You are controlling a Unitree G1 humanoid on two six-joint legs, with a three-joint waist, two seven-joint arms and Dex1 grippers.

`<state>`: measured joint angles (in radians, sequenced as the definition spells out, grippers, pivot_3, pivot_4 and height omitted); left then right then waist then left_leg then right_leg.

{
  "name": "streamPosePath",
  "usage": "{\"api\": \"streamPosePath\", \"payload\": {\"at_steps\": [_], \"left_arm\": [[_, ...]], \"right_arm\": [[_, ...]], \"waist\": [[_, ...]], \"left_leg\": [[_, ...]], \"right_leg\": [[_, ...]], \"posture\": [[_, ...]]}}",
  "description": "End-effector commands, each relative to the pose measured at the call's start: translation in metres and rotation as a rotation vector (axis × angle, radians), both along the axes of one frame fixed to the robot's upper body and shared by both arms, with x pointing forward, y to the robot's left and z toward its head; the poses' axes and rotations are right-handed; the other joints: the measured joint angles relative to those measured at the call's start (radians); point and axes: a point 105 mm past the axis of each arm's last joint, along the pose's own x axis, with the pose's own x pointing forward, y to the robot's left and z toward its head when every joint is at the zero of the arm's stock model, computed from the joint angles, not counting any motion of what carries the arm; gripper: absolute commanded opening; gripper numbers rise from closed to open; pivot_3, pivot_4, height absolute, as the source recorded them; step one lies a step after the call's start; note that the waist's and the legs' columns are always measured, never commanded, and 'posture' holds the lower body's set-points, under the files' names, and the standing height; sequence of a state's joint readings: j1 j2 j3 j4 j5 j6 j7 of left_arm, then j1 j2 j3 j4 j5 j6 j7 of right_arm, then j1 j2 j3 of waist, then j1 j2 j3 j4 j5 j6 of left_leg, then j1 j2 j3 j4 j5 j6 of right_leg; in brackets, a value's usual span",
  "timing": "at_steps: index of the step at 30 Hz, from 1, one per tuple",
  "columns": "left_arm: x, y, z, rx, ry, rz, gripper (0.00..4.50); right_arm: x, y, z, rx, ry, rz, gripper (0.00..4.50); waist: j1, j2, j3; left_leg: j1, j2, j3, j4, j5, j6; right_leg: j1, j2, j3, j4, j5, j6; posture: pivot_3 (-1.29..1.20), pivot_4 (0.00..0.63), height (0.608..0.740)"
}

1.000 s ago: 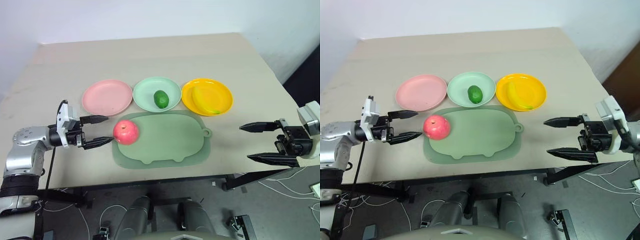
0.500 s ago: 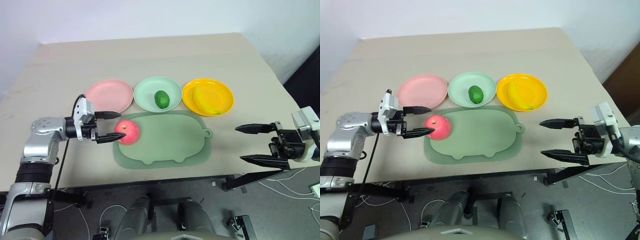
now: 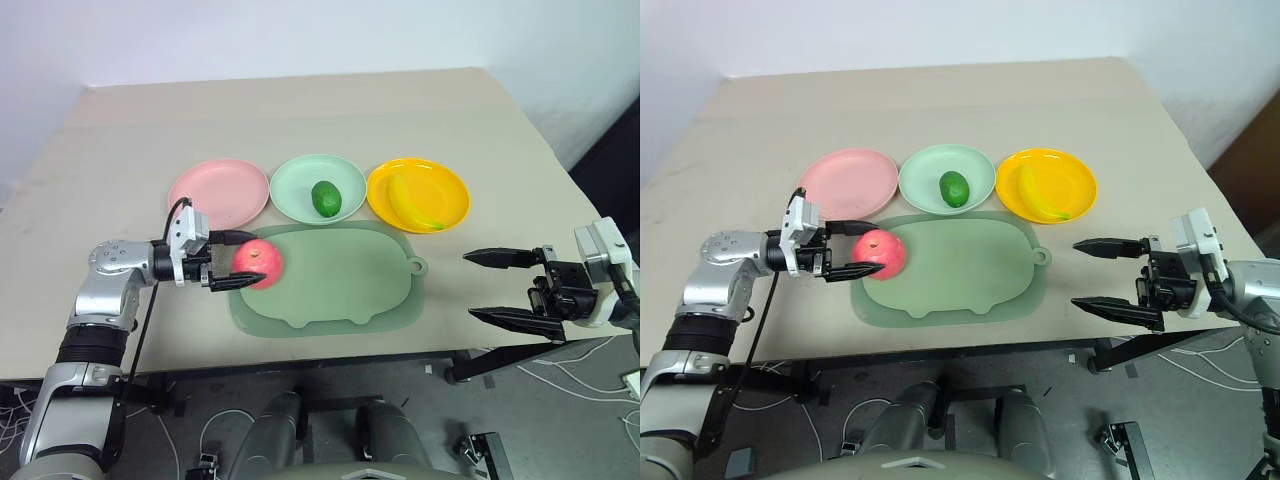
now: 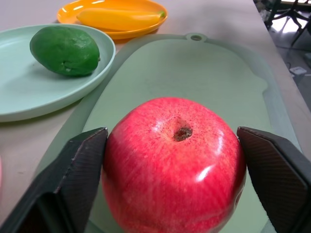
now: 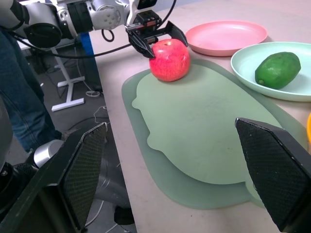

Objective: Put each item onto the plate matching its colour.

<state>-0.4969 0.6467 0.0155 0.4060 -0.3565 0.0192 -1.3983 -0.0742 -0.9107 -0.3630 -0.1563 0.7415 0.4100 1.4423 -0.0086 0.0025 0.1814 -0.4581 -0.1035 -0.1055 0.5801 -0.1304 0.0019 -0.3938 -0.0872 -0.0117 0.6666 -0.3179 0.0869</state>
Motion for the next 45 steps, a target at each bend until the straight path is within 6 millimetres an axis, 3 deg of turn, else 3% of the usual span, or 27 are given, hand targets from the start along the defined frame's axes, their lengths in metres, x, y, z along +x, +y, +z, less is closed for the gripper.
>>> {"api": "streamPosePath", "payload": {"at_steps": [1,7,16,19,23,28,31,34,36,45], "left_arm": [[-0.001,0.005,-0.014,0.066,0.025,0.010,3.75],[-0.001,0.008,-0.013,0.053,0.001,0.025,3.74],[0.021,0.026,0.069,-0.203,-0.105,0.149,3.74],[0.035,0.041,0.083,-0.223,-0.150,0.261,3.74],[0.051,0.065,0.079,-0.180,-0.164,0.405,3.74],[0.070,0.093,0.052,-0.090,-0.130,0.624,3.74],[0.077,0.099,0.047,-0.066,-0.154,0.692,3.74],[0.083,0.102,0.044,-0.036,-0.177,0.739,3.74],[0.086,0.103,0.046,-0.036,-0.190,0.760,4.45],[0.091,0.091,0.059,-0.096,-0.185,0.714,4.48]], "right_arm": [[-0.002,0.004,0.007,0.012,-0.031,0.019,4.50],[0.001,0.005,0.009,0.013,-0.036,0.017,4.50],[0.005,0.005,0.011,0.016,-0.027,0.022,4.50],[0.007,0.007,0.012,0.021,-0.027,0.024,4.50],[0.009,0.010,0.013,0.033,-0.029,0.030,4.50],[0.010,0.013,0.015,0.051,-0.030,0.031,4.50],[0.010,0.013,0.016,0.056,-0.032,0.030,4.50],[0.010,0.014,0.015,0.058,-0.033,0.028,4.50],[0.010,0.014,0.015,0.059,-0.037,0.023,4.50],[0.013,0.016,0.014,0.069,-0.046,0.014,4.50]], "waist": [[-0.001,0.000,0.000],[-0.003,0.000,0.000],[-0.002,-0.001,0.001],[-0.002,-0.001,0.001],[-0.005,-0.001,0.001],[-0.002,-0.002,0.001],[0.000,-0.002,0.001],[0.002,-0.002,0.001],[0.001,-0.002,0.001],[-0.003,-0.002,0.001]], "left_leg": [[0.001,0.000,0.000,0.000,0.000,0.000],[0.005,0.000,0.000,0.000,-0.001,-0.002],[0.000,0.000,0.000,0.000,0.000,0.001],[-0.001,0.000,-0.001,0.000,0.000,0.001],[-0.001,-0.001,0.000,0.000,0.000,0.001],[-0.001,-0.001,-0.001,0.000,0.000,0.001],[-0.001,-0.001,-0.001,0.001,0.000,0.001],[-0.002,-0.002,-0.001,0.002,0.000,0.001],[-0.002,-0.002,-0.001,0.002,0.000,0.001],[-0.002,-0.002,-0.001,0.004,0.001,0.002]], "right_leg": [[0.001,0.000,0.000,0.000,0.000,0.000],[0.004,0.000,0.000,0.000,0.000,0.000],[0.000,0.000,0.000,0.000,0.000,0.001],[-0.001,0.000,-0.001,0.000,0.002,0.004],[-0.001,0.000,-0.001,0.000,0.003,0.006],[-0.001,0.000,-0.001,0.000,0.004,0.006],[-0.001,0.000,-0.001,0.000,0.004,0.008],[-0.001,0.000,-0.001,0.000,0.005,0.009],[0.000,0.000,-0.001,0.000,0.005,0.009],[0.000,0.000,-0.001,0.000,0.006,0.010]], "posture": [[0.00,0.150,0.737],[0.00,0.150,0.737],[0.00,0.150,0.737],[0.00,0.150,0.737],[0.00,0.150,0.737],[0.00,0.150,0.737],[0.00,0.150,0.737],[0.00,0.150,0.737],[0.00,0.150,0.737],[0.00,0.150,0.737]]}}
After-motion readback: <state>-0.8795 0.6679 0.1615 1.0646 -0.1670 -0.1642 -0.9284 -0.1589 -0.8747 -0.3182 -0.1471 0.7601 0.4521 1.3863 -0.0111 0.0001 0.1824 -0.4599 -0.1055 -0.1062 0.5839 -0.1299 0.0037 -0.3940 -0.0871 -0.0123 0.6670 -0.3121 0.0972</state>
